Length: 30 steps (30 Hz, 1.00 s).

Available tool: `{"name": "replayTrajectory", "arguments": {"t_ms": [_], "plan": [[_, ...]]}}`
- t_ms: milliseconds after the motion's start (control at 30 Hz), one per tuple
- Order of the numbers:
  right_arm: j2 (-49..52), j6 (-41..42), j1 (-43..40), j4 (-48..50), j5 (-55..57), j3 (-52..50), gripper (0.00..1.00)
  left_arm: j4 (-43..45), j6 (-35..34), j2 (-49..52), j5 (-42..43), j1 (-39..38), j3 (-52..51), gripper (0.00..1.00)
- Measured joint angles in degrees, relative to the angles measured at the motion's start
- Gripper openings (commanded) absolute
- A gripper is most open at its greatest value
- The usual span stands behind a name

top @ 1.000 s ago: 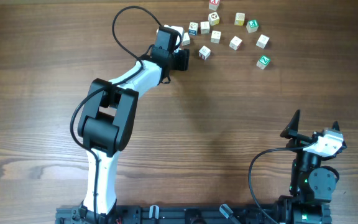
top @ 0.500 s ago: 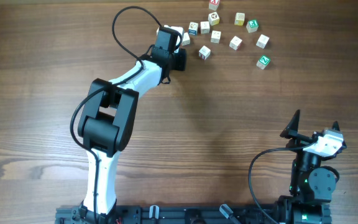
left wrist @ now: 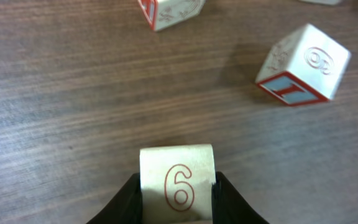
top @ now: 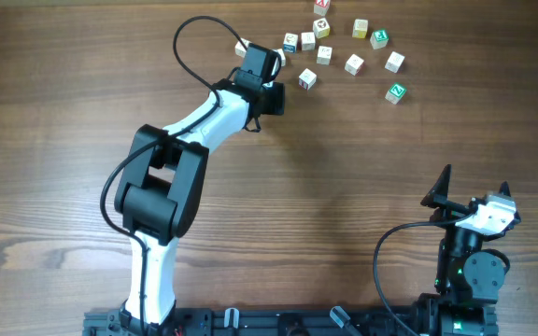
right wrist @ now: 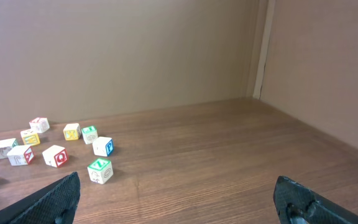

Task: Form a horizontal line
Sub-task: 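Grasp the white block with number 6 using the left gripper, then carry the 6 block toward the table center and release it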

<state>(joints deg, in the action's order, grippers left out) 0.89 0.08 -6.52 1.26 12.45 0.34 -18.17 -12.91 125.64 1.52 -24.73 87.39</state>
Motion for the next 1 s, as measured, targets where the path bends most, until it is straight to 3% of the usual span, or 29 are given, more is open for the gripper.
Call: {"name": "replayTrajectory", "arguments": {"t_ms": [600,1000], "plan": [[0.00,0.00,0.00,0.00,0.00,0.00,1.00,-18.80,-8.90,-3.30,-4.96,-5.57,0.66,0.24],[0.00,0.00,0.00,0.00,-0.02,0.00,1.00,-18.93,-9.55,-3.61,-5.77,-5.99,-0.28,0.30]]}}
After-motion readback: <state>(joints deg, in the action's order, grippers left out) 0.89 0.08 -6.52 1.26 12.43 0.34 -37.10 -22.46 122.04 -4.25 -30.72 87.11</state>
